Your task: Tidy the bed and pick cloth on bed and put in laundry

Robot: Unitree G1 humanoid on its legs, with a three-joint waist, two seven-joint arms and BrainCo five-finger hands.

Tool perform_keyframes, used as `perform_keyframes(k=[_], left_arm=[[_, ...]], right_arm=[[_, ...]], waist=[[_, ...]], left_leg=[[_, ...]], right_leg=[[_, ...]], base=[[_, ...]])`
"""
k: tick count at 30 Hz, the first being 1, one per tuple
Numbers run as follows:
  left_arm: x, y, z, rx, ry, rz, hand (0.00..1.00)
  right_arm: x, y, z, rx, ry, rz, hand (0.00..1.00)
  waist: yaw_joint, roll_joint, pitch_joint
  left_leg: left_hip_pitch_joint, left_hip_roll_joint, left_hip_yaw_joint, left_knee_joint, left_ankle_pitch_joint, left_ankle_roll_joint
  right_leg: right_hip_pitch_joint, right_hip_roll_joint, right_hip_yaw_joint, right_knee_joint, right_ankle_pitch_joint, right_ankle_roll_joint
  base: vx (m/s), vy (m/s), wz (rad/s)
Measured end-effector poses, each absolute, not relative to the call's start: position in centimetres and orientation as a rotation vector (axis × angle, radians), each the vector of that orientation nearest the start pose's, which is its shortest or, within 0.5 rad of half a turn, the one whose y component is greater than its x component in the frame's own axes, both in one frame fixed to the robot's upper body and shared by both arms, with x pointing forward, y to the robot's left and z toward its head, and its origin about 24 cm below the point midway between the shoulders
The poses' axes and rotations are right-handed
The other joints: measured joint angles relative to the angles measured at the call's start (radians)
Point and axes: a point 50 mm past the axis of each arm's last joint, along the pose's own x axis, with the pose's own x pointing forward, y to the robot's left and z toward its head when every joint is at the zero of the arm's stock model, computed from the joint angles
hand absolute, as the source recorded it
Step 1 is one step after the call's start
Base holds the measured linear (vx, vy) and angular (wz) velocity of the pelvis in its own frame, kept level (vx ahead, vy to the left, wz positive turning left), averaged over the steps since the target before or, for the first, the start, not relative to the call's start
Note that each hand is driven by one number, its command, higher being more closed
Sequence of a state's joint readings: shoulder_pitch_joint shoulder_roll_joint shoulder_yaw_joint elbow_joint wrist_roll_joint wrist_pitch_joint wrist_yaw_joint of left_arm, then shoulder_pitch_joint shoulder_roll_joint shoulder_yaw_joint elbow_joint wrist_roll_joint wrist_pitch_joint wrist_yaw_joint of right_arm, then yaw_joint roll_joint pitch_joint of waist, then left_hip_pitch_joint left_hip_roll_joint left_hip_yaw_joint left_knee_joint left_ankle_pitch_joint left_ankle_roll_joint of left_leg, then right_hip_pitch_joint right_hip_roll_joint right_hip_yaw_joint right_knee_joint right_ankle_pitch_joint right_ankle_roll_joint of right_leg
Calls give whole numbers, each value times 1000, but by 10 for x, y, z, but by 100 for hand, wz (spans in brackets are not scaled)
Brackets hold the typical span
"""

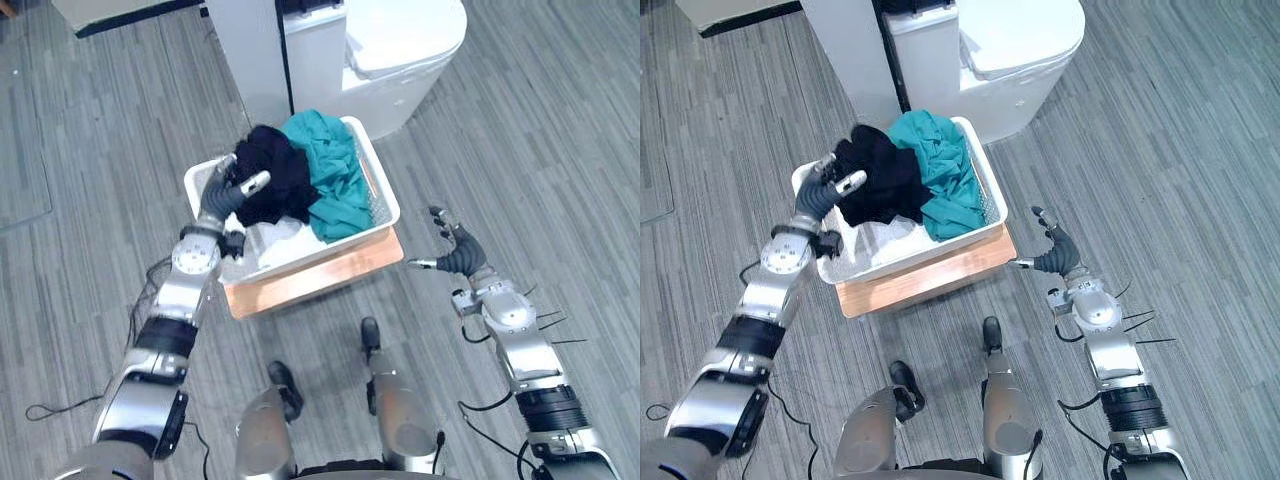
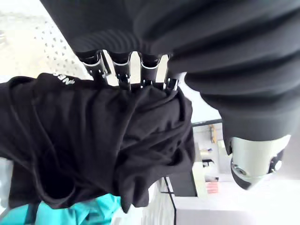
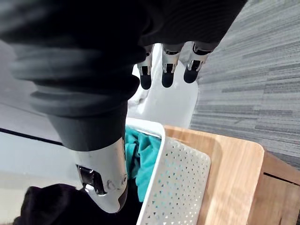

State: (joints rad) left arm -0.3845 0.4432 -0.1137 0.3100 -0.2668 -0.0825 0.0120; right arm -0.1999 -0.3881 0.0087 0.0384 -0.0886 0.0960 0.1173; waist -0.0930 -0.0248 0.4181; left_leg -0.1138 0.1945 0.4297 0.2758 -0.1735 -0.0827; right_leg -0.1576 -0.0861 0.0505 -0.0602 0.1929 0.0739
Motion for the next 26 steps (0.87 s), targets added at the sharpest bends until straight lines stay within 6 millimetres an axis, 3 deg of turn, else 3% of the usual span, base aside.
perform_keyframes(k=[6, 11, 13, 18, 23, 26], left_arm=[[266, 230, 40, 36, 38, 32, 0], [223, 250, -7, -53, 241, 108, 0], [202, 266, -38, -85, 377, 223, 0], [142, 293, -90, -182, 615, 528, 0], [73, 276, -133, -266, 868, 656, 0], [49, 267, -144, -286, 952, 679, 0]], right_arm=[[248, -241, 30, -462, 214, 39, 0], [219, -278, -19, -392, 463, -77, 0], [205, -288, -42, -351, 570, -112, 0], [171, -300, -81, -226, 752, -208, 0], [127, -300, -117, -63, 911, -356, 0], [115, -287, -130, -5, 953, -369, 0]], waist=[[22, 16, -177], [36, 46, -247], [56, 53, -268], [62, 50, -304], [81, 38, -328], [82, 26, -346]], left_leg=[[99, -30, -18, -119, 31, -10], [179, -58, -62, -231, 85, -12], [209, -60, -74, -271, 106, -16], [234, -64, -102, -335, 140, -20], [271, -73, -115, -367, 147, -19], [269, -74, -124, -368, 148, -18]], right_leg=[[75, -9, -31, -15, -44, 7], [138, -23, -96, -14, -74, 7], [159, -20, -117, -14, -82, 4], [175, -19, -159, -14, -95, 10], [204, -25, -175, -14, -104, 16], [207, -26, -185, -14, -107, 18]], base=[[87, -1, 18], [27, -2, 36], [11, -28, 21], [-10, -30, 19], [-1, -1, 9], [-7, -9, 9]])
